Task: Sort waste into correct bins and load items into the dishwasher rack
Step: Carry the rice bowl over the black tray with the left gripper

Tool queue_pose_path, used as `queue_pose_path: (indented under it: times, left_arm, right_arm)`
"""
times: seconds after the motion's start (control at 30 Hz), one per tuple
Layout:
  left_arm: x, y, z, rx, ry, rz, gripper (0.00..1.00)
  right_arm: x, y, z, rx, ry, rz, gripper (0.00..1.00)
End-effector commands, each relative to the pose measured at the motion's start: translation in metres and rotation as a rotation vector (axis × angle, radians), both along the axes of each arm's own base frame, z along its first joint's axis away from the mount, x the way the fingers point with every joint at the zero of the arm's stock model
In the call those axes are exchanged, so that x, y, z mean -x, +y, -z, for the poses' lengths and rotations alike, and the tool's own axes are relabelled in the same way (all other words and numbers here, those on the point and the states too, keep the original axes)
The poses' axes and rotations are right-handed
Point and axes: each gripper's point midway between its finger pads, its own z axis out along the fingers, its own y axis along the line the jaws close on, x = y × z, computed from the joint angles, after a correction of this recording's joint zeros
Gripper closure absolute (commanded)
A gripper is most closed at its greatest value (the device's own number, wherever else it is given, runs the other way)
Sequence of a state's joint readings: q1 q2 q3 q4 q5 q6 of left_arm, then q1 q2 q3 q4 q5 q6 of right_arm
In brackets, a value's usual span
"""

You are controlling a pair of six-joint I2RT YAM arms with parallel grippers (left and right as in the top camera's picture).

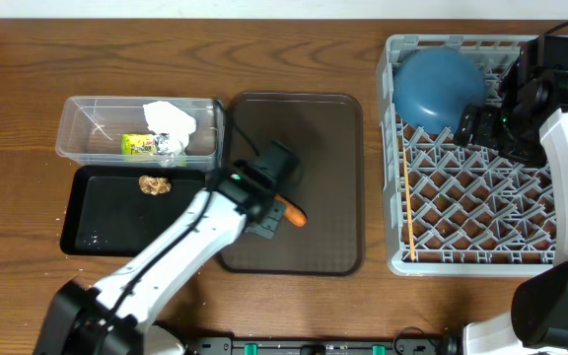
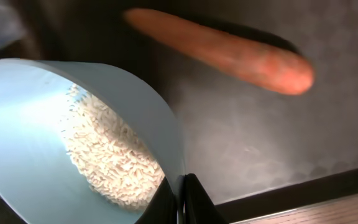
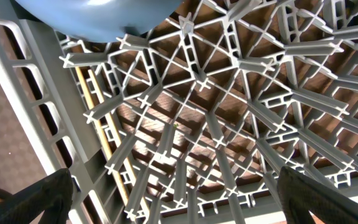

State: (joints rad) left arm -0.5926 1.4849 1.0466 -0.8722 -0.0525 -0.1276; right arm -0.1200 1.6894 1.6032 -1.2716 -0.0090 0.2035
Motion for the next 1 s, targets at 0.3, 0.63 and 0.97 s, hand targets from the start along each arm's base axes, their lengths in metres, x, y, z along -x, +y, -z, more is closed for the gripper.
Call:
queue_pose_path:
  times: [0.3,0.63,0.97]
  left_arm:
    - [-0.044,0.072,-0.059,0.124,-0.193,-0.245,0.94]
    - [-0.066,0.115,-0.073,0.366,-0.217,-0.434,0.94]
    - [-0.068,0.151,-0.097,0.710,-0.226,-0.588,0.94]
  right_arm:
    - [0.001,0.002,-0.002,-0.004,-0.004,-0.014,0.03]
    - [0.001,0.002,-0.002,-0.004,-0.003,-0.014,0.02]
    - [0.001,0.002,-0.002,-0.003,-0.002,-0.014,0.02]
